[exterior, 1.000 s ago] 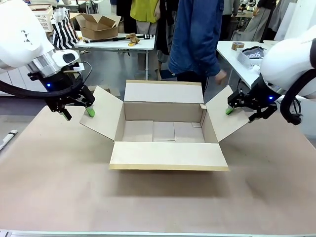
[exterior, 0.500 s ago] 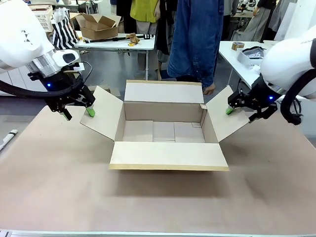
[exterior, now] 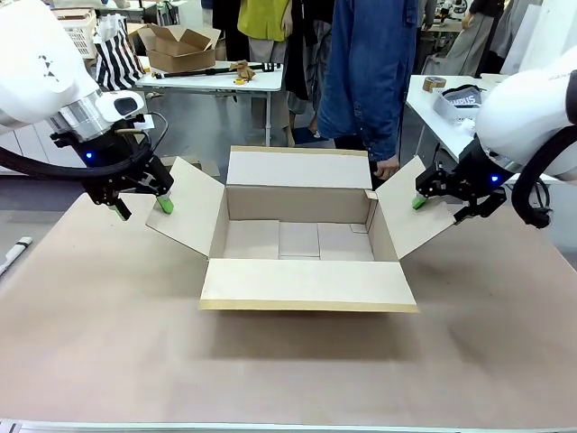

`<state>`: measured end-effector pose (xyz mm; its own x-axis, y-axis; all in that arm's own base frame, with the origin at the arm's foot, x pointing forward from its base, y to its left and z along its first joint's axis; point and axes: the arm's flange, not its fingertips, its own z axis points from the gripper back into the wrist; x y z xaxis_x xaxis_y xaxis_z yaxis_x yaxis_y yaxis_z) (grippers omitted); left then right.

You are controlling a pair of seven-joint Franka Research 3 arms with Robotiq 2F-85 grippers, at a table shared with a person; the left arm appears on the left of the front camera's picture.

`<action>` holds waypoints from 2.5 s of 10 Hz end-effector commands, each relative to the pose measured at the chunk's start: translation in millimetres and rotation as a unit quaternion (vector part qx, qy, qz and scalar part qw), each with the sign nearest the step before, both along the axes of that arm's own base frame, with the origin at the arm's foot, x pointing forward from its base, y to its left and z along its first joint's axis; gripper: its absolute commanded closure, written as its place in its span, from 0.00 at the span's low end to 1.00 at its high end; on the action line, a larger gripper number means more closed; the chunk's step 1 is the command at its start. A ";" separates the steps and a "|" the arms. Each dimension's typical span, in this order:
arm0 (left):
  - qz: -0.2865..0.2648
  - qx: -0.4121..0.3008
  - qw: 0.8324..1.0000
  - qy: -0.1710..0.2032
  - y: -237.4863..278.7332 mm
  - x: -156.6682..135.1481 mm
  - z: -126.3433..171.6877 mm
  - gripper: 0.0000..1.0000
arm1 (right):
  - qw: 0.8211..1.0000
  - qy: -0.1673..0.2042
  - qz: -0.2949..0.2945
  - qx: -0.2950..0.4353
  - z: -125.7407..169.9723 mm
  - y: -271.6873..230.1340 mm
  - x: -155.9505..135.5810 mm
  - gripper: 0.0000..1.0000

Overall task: Pack the gift set into the box.
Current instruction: Lift both hands away from the flaps of the Package Box.

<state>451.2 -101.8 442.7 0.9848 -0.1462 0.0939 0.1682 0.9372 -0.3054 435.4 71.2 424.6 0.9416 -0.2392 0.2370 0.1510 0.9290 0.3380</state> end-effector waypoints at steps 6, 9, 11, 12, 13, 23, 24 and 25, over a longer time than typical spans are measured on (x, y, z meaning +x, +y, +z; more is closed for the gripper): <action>0.007 0.010 1.000 -0.002 -0.5 -1.4 1.6 0.00 | 1.000 0.000 -0.004 -0.005 3.8 0.6 0.8 0.00; 0.007 0.010 1.000 -0.002 -0.5 -1.4 1.6 0.00 | 1.000 0.000 -0.004 -0.005 3.8 0.6 0.8 0.00; 0.007 0.010 1.000 -0.002 -0.5 -1.4 1.6 0.00 | 1.000 0.000 -0.004 -0.005 3.8 0.6 0.8 0.00; 0.007 0.010 1.000 -0.002 -0.5 -1.4 1.6 0.00 | 1.000 0.000 -0.004 -0.005 3.8 0.6 0.8 0.00; 0.007 0.010 1.000 -0.002 -0.5 -1.4 1.6 0.00 | 1.000 0.000 -0.004 -0.005 3.8 0.6 0.8 0.00; 0.007 0.010 1.000 -0.002 -0.5 -1.4 1.6 0.00 | 1.000 0.000 -0.004 -0.005 3.8 0.6 0.8 0.00; 0.007 0.010 1.000 -0.002 -0.5 -1.4 1.6 0.00 | 1.000 0.000 -0.004 -0.005 3.8 0.6 0.8 0.00; 0.007 0.010 1.000 -0.002 -0.5 -1.4 1.6 0.00 | 1.000 0.000 -0.004 -0.005 3.8 0.6 0.8 0.00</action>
<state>451.2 -101.8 442.7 0.9848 -0.1462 0.0939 0.1682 0.9372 -0.3054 435.4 71.2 424.6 0.9416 -0.2393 0.2370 0.1510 0.9290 0.3380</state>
